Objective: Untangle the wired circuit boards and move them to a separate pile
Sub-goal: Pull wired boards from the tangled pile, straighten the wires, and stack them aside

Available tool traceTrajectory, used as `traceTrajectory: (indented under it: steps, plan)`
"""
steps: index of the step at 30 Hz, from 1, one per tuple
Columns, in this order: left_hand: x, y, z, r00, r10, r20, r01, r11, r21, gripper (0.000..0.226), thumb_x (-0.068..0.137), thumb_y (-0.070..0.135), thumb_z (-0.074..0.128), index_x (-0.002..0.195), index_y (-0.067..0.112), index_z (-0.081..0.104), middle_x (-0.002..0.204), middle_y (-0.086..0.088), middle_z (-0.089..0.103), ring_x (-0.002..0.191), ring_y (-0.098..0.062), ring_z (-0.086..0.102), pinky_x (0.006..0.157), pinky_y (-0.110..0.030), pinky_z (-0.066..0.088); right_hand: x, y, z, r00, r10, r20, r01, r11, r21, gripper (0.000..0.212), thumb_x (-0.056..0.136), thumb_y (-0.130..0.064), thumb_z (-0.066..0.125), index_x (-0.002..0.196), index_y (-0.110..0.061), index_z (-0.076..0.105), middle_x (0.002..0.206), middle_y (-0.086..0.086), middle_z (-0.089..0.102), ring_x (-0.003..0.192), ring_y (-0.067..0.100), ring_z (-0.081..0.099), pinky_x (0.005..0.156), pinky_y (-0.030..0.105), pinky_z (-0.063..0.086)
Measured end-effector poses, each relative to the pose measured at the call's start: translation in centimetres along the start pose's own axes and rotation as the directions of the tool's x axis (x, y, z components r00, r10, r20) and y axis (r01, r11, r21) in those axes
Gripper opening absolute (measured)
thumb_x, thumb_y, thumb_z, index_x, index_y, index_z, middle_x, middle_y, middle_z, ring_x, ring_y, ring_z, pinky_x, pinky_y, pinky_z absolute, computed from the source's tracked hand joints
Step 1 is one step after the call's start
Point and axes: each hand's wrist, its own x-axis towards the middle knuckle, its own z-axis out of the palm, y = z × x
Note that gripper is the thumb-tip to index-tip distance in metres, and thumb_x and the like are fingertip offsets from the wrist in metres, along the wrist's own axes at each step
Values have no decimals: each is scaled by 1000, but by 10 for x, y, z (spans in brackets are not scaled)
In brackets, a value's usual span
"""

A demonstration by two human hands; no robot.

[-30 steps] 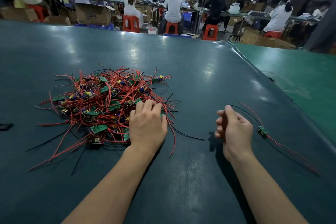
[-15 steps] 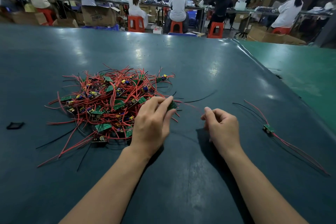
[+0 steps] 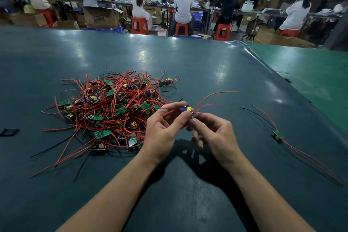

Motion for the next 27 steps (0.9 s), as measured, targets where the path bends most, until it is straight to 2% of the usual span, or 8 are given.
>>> traceTrajectory:
  steps: [3,5,7,10,15,22,25,27]
  plan:
    - [3,-3,1,1000,-19,5,19,1000,20,27,71,8,75,96,6,68,81,-2,75,74,-11,69,71,-20,54,1,0,-3,999,47,-25,-44,995,89,16,90,-2,63,99,-12,72,73,0,69,51,11,51,39,20,40]
    - [5,-6,1,1000,-27,16,26,999,30,26,72,0,76,97,5,68,84,-3,76,78,-12,71,74,-20,54,2,-1,-5,997,83,-5,-81,985,149,11,89,-16,67,97,-14,75,76,1,65,54,12,52,39,20,39]
    - [6,-8,1,999,-31,43,27,996,80,27,74,-6,75,97,5,69,85,-1,76,82,-11,71,77,-19,53,4,1,-7,993,95,-69,-87,990,112,17,83,-30,74,91,-15,76,69,-1,61,51,11,50,38,20,36]
    - [4,-9,4,996,-43,82,33,992,120,28,71,-13,75,96,-1,68,86,-4,76,82,-11,71,78,-18,53,9,4,-11,968,101,-230,-87,994,71,8,86,-19,72,81,-13,74,56,-2,58,46,12,45,39,20,33]
    - [6,-10,5,1000,-20,1,20,995,96,26,71,-9,77,94,3,70,83,0,76,79,-8,71,74,-15,52,17,3,-12,939,154,-309,-85,971,226,12,86,-13,72,76,-8,70,54,-1,56,41,9,43,38,18,31]
    - [5,-8,6,1000,0,-28,2,998,70,25,71,-8,77,92,5,71,83,1,76,78,-8,72,73,-14,52,29,-4,-35,801,213,-559,40,913,406,14,87,-6,70,74,-6,64,52,-3,55,39,5,39,36,16,28]
    - [5,-9,7,999,13,-39,-11,998,54,24,71,-8,77,91,6,71,82,1,76,78,-7,72,72,-14,52,30,-6,-46,724,231,-650,98,898,428,16,87,-7,70,72,-8,64,52,-4,55,40,4,41,37,16,30]
    - [4,-9,9,999,18,-47,-15,998,55,24,71,-5,78,90,7,72,83,0,77,79,-8,72,73,-15,52,30,-6,-46,703,232,-673,102,903,418,19,88,-7,69,70,-9,64,52,-4,55,41,4,42,38,16,31]
